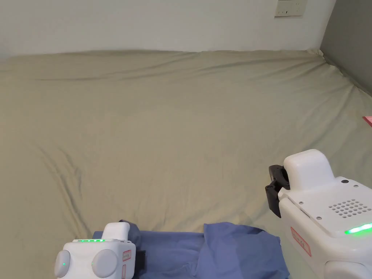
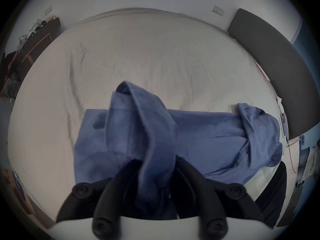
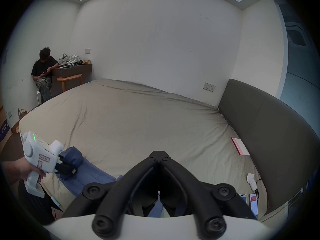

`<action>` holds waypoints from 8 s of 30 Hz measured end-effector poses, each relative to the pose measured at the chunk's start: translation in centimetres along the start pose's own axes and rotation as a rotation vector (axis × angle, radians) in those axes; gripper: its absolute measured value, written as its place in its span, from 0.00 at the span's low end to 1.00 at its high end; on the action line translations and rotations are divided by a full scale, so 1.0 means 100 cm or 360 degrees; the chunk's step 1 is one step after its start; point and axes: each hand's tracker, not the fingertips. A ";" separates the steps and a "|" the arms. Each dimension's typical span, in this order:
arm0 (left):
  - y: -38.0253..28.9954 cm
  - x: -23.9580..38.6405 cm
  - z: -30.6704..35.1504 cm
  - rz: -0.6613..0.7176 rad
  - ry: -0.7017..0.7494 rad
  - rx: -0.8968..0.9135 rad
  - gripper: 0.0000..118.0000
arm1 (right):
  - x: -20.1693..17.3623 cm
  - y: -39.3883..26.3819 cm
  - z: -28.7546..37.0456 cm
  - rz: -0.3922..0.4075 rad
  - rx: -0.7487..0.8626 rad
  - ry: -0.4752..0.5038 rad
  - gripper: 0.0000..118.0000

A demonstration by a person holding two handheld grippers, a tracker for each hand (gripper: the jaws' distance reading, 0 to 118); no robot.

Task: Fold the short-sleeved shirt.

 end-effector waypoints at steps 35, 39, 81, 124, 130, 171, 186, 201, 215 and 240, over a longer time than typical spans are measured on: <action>-0.073 0.068 -0.011 -0.0362 0.0138 0.0333 0.00 | -0.004 -0.006 0.000 0.0018 -0.0042 0.0030 0.02; -0.076 0.080 -0.009 -0.0351 0.0124 0.0366 0.00 | -0.008 -0.007 0.000 0.0070 -0.0042 0.0008 0.02; 0.001 -0.143 0.005 0.0622 -0.0874 -0.0047 0.12 | -0.026 0.006 -0.009 0.0096 -0.0067 0.0095 0.02; -0.002 0.065 0.021 -0.0253 0.0049 0.0053 0.11 | -0.014 0.004 0.004 0.0083 -0.0042 0.0094 0.02; -0.008 0.094 0.002 -0.0205 0.0040 0.0048 0.31 | -0.011 -0.002 -0.001 0.0078 -0.0069 0.0094 0.02; -0.095 0.141 0.015 -0.0616 -0.0265 0.0368 0.00 | -0.020 -0.008 -0.017 0.0055 -0.0120 0.0118 0.02; -0.062 -0.020 0.087 -0.0024 -0.0226 0.0637 0.00 | -0.088 -0.046 -0.090 -0.0012 -0.0433 0.0676 0.02; 0.006 -0.154 0.042 0.0462 -0.0848 0.0128 0.91 | -0.123 -0.125 -0.142 0.0058 -0.0964 0.0988 0.01; 0.009 -0.138 -0.035 0.0801 -0.1242 -0.0234 0.24 | -0.118 -0.126 -0.139 0.0057 -0.0921 0.0991 0.01; -0.033 -0.074 0.046 -0.0161 0.0316 0.0165 0.24 | -0.088 0.031 -0.014 0.0109 0.0210 0.0206 0.02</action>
